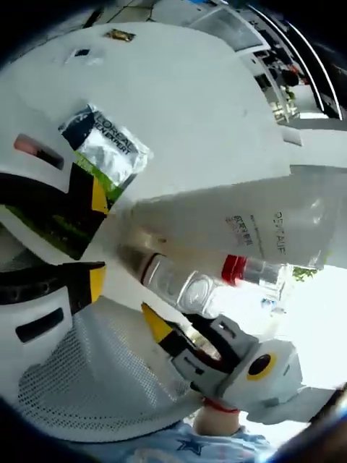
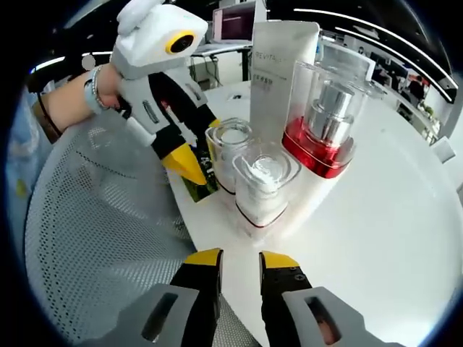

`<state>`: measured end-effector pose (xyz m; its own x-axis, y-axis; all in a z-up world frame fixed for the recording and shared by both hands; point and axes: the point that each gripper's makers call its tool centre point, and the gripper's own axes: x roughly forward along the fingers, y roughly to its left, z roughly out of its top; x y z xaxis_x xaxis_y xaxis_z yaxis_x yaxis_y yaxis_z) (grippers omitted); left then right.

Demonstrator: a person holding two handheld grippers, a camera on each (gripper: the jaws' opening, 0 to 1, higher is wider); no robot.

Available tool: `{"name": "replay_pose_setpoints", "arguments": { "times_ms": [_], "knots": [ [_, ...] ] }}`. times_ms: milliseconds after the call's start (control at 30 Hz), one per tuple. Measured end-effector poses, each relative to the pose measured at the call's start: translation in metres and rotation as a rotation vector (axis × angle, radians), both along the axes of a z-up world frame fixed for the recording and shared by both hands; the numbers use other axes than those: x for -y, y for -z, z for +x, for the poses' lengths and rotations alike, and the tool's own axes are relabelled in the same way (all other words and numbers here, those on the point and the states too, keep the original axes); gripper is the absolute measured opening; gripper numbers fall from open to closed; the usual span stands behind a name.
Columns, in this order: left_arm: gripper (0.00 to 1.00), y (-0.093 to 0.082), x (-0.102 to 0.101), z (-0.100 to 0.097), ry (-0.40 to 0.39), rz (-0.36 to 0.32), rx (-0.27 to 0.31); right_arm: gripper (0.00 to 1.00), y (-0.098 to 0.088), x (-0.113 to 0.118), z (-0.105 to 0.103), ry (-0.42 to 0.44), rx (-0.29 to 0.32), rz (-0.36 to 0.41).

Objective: Arrange the skincare products in the storage area until every visible bottle or jar stands upright without overlapping.

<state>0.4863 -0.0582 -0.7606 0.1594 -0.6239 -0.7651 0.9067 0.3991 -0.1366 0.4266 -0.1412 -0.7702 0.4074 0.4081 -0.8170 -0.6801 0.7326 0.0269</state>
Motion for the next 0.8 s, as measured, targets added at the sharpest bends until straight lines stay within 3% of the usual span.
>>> {"name": "replay_pose_setpoints", "arguments": {
  "times_ms": [167, 300, 467, 733, 800],
  "knots": [
    [0.33, -0.027, -0.035, 0.036, -0.092, 0.003, 0.115, 0.15, -0.001, 0.0, 0.0, 0.003, -0.001, 0.008],
    [0.33, -0.036, -0.07, 0.069, -0.182, 0.026, 0.173, 0.14, 0.0, -0.001, 0.001, 0.005, -0.008, 0.011],
    [0.36, -0.029, -0.11, 0.11, -0.332, 0.044, 0.124, 0.13, 0.002, 0.0, 0.0, 0.004, -0.015, 0.001],
    [0.42, -0.011, -0.138, 0.146, -0.374, 0.122, 0.123, 0.12, 0.004, 0.001, 0.0, 0.022, -0.036, 0.021],
    [0.43, -0.002, -0.144, 0.154, -0.4, 0.143, 0.094, 0.13, 0.004, 0.0, 0.0, 0.022, -0.041, 0.026]
  ]
}}
